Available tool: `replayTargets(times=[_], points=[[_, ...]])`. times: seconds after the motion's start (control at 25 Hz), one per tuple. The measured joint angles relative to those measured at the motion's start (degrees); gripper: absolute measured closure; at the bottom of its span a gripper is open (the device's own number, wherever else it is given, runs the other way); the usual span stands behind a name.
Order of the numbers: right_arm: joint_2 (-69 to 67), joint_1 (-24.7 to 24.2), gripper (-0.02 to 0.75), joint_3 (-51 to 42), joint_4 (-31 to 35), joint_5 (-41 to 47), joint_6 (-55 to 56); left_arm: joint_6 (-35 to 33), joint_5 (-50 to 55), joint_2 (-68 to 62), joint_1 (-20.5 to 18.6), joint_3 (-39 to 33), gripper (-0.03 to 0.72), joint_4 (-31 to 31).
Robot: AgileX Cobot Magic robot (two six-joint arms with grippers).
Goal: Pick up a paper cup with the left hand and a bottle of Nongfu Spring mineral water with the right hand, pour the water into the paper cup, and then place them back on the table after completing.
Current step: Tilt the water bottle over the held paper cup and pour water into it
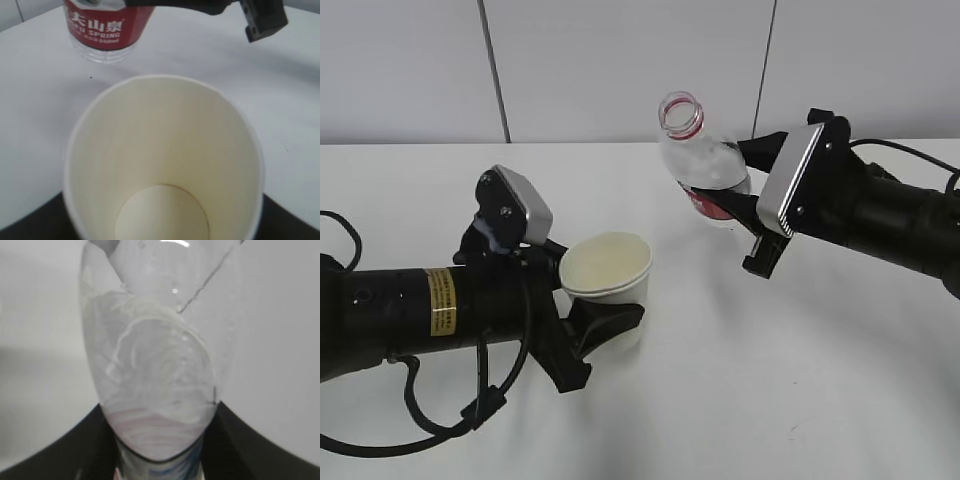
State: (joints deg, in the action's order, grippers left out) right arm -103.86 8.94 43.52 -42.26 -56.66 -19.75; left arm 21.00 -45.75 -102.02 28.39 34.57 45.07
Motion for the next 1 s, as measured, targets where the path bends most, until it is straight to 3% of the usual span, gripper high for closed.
replayTargets(times=[0.6, 1.0], points=[[0.0, 0.0, 0.409, 0.0, 0.0, -0.8, -22.8, 0.9, -3.0, -1.3, 4.5, 0.1, 0.252, 5.6], [0.0, 0.0, 0.409, 0.0, 0.8, -4.7, -28.3, 0.9, -2.0, -1.2, 4.5, 0.1, 0.252, 4.8]])
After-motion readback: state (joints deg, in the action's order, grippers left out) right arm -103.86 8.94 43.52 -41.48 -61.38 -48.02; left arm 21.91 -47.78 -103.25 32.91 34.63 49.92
